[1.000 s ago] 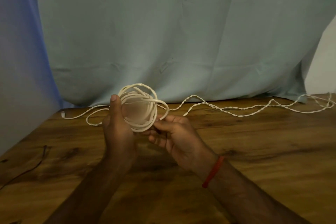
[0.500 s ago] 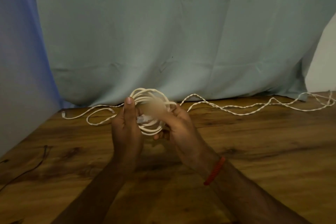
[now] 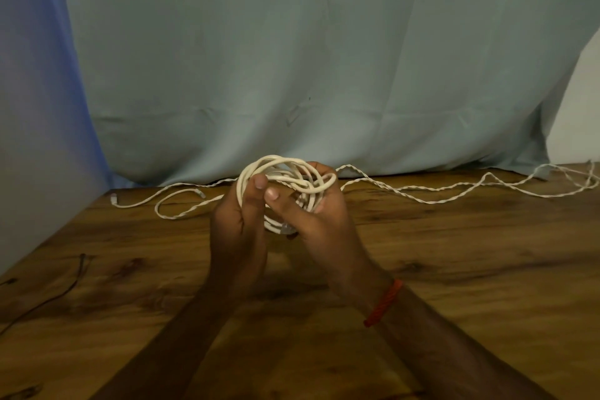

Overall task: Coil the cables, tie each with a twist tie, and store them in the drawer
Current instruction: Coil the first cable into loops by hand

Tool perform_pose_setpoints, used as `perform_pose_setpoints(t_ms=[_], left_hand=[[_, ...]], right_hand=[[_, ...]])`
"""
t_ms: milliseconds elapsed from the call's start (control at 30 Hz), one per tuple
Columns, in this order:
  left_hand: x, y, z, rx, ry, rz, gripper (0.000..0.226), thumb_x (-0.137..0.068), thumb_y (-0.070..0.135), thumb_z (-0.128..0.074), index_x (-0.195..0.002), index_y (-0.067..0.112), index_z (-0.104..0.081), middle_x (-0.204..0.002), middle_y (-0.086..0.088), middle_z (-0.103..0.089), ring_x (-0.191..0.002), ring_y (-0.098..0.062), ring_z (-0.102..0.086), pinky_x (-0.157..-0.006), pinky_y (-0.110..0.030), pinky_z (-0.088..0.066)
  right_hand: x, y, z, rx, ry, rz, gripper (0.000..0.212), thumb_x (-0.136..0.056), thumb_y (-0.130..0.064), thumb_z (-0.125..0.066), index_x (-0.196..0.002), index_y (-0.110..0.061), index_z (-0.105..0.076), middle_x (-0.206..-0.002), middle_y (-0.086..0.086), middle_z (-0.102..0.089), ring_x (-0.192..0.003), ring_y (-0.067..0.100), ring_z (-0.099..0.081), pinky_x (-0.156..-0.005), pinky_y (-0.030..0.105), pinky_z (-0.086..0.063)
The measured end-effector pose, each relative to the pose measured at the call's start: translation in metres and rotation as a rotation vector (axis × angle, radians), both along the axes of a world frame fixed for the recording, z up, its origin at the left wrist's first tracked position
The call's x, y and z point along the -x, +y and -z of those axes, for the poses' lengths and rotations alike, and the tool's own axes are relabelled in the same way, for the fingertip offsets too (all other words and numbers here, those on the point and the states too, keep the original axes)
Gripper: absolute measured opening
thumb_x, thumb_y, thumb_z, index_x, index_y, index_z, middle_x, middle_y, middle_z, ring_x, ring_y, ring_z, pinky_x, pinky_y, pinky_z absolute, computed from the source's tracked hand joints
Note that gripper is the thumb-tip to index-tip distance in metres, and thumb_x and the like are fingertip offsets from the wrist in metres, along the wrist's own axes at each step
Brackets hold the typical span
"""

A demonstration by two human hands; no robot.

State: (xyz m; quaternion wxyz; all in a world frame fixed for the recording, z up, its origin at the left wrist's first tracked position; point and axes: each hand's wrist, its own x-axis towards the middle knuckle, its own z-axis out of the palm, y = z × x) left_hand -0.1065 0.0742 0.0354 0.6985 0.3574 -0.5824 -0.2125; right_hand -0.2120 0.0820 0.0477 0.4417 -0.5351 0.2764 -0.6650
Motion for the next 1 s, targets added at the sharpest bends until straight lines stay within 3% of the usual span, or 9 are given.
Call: perform_pose_setpoints(t_ms=[100,233,367,433,500,600,767,867,1000], left_hand=[[-0.004,-0.002,0.000,0.045,-0.070,-0.055,0.020,-0.100,0.041,-0.044,-0.101,0.037,-0.063,-0.088,0.024,-0.069,-0.089,0.011,-0.065,-0.074,-0.004,-0.044],[-0.010,-0.010,0.003,0.057,-0.094,-0.179,0.022,-0.098,0.045,-0.042,-0.097,0.037,-0.063,-0.084,0.023,-0.067,-0.085,0.012,-0.063,-0.072,-0.005,-0.042],[-0.017,-0.020,0.008,0.055,-0.160,-0.289,0.035,-0.099,0.052,-0.039,-0.096,0.030,-0.066,-0.086,0.014,-0.067,-0.084,-0.007,-0.065,-0.077,-0.031,-0.050],[-0.020,-0.025,0.011,0.057,-0.165,-0.335,0.040,-0.100,0.049,-0.040,-0.102,0.022,-0.070,-0.090,0.009,-0.068,-0.088,-0.015,-0.065,-0.079,-0.035,-0.050],[-0.025,-0.031,0.010,0.045,-0.123,-0.374,0.041,-0.102,0.044,-0.042,-0.105,0.016,-0.071,-0.093,0.004,-0.070,-0.091,-0.017,-0.065,-0.078,-0.032,-0.047],[-0.031,-0.036,0.007,0.012,-0.060,-0.388,0.043,-0.104,0.039,-0.044,-0.100,0.006,-0.071,-0.089,-0.006,-0.070,-0.085,-0.018,-0.063,-0.071,-0.026,-0.041],[-0.044,-0.040,-0.011,-0.318,0.276,-0.359,0.046,-0.102,0.045,-0.047,-0.070,0.014,-0.059,-0.068,-0.001,-0.060,-0.064,-0.016,-0.057,-0.057,-0.029,-0.040],[-0.054,-0.047,-0.013,-0.396,0.640,-0.170,0.039,-0.100,0.044,-0.052,-0.072,0.017,-0.057,-0.058,0.007,-0.056,-0.056,-0.011,-0.055,-0.052,-0.025,-0.045],[-0.053,-0.049,-0.010,-0.482,0.931,0.087,0.032,-0.099,0.046,-0.054,-0.078,0.021,-0.055,-0.055,0.011,-0.049,-0.045,-0.004,-0.054,-0.043,-0.017,-0.046]], right_hand=[[-0.001,-0.002,0.001,0.006,0.019,0.002,0.048,-0.086,0.008,-0.070,-0.129,0.005,-0.049,-0.117,0.020,-0.068,-0.103,0.018,-0.070,-0.083,0.027,-0.058],[-0.001,0.003,-0.003,-0.102,0.149,-0.067,0.033,-0.090,0.000,-0.068,-0.122,-0.003,-0.060,-0.101,0.008,-0.072,-0.082,0.011,-0.073,-0.060,0.021,-0.057],[0.008,0.002,-0.003,-0.143,0.572,0.101,0.005,-0.097,-0.016,-0.062,-0.099,-0.020,-0.062,-0.085,-0.005,-0.072,-0.067,0.007,-0.073,-0.055,0.017,-0.053],[0.012,-0.002,0.002,-0.074,0.855,0.244,0.017,-0.099,-0.032,-0.057,-0.094,-0.019,-0.065,-0.076,-0.001,-0.073,-0.068,0.014,-0.072,-0.067,0.030,-0.059],[0.012,-0.004,0.005,-0.042,0.969,0.270,0.031,-0.102,-0.039,-0.050,-0.089,-0.016,-0.067,-0.070,0.004,-0.072,-0.063,0.019,-0.070,-0.072,0.042,-0.059],[0.010,0.000,0.005,0.125,1.100,0.304,0.037,-0.105,-0.040,-0.042,-0.081,-0.020,-0.063,-0.070,0.002,-0.068,-0.065,0.016,-0.063,-0.071,0.042,-0.054],[0.012,0.004,-0.001,0.286,1.148,0.136,0.038,-0.106,-0.037,-0.042,-0.072,-0.025,-0.054,-0.065,0.000,-0.062,-0.060,0.014,-0.055,-0.065,0.042,-0.046],[0.013,0.002,0.003,0.266,1.139,-0.014,0.039,-0.107,-0.033,-0.044,-0.078,-0.013,-0.061,-0.064,0.003,-0.064,-0.060,0.016,-0.058,-0.064,0.036,-0.047],[0.009,0.000,0.015,0.211,1.155,-0.118,0.033,-0.107,-0.038,-0.041,-0.079,-0.029,-0.055,-0.070,0.003,-0.069,-0.058,0.008,-0.060,-0.062,0.025,-0.045]])
